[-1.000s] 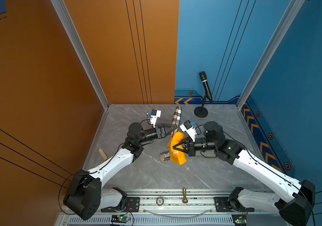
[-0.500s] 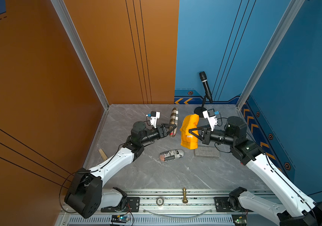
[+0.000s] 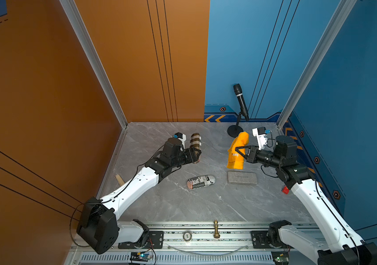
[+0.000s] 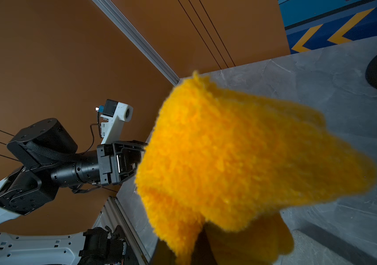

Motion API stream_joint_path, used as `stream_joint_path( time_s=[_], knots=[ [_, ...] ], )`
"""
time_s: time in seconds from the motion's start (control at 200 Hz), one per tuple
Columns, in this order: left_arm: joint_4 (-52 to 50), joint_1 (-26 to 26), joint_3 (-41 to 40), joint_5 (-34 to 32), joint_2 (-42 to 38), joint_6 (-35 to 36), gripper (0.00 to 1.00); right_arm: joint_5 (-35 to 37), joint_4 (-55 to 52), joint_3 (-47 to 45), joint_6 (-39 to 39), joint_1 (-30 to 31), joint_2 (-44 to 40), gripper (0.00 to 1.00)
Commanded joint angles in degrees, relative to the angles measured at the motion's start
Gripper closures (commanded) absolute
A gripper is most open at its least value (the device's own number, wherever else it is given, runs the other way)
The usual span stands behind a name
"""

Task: Wipe the eyeglass case
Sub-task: Place the eyeglass case at the center of the board, then adjust the eyeglass case at the center of the board.

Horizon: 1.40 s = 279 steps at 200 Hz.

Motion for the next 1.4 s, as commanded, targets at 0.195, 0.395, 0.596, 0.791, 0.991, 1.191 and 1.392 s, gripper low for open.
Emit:
stream_joint_path(
  time_s=[0.195, 0.395, 0.596, 0.791, 0.991, 1.191, 1.392],
  knots=[
    [-14.19, -0.68, 5.65, -18.72, 9.40, -5.54, 0.58, 0.80, 0.75, -3.08, 0.75, -0.58, -0.33, 1.00],
    [-15.55, -0.87, 6.62, -17.35, 16.28, -11.04, 0.58, 0.89, 2.57, -4.80, 0.18, -1.05, 0.31, 1.00],
    [-15.08, -0.79, 7.90, -13.44, 22.32, -15.20, 0.55, -0.31, 2.77, -5.20, -1.24, -2.10, 1.86, 1.00],
    [-16.14, -1.70, 9.95, -12.39, 26.38, -17.09, 0.47, -1.47, 3.56, -6.08, -1.50, -3.68, 2.63, 1.00],
    [-17.25, -2.63, 12.44, -11.78, 29.76, -18.62, 0.25, -2.74, 3.93, -7.27, -1.51, -5.63, 1.69, 1.00],
    [-17.27, -3.17, 13.64, -11.18, 31.17, -19.71, 0.05, -3.30, 3.73, -7.36, -1.38, -6.36, 1.16, 1.00],
    [-16.34, -3.82, 15.27, -9.35, 31.49, -21.18, 0.06, -3.38, 3.28, -7.40, -1.21, -6.39, 0.77, 1.00]
  ],
)
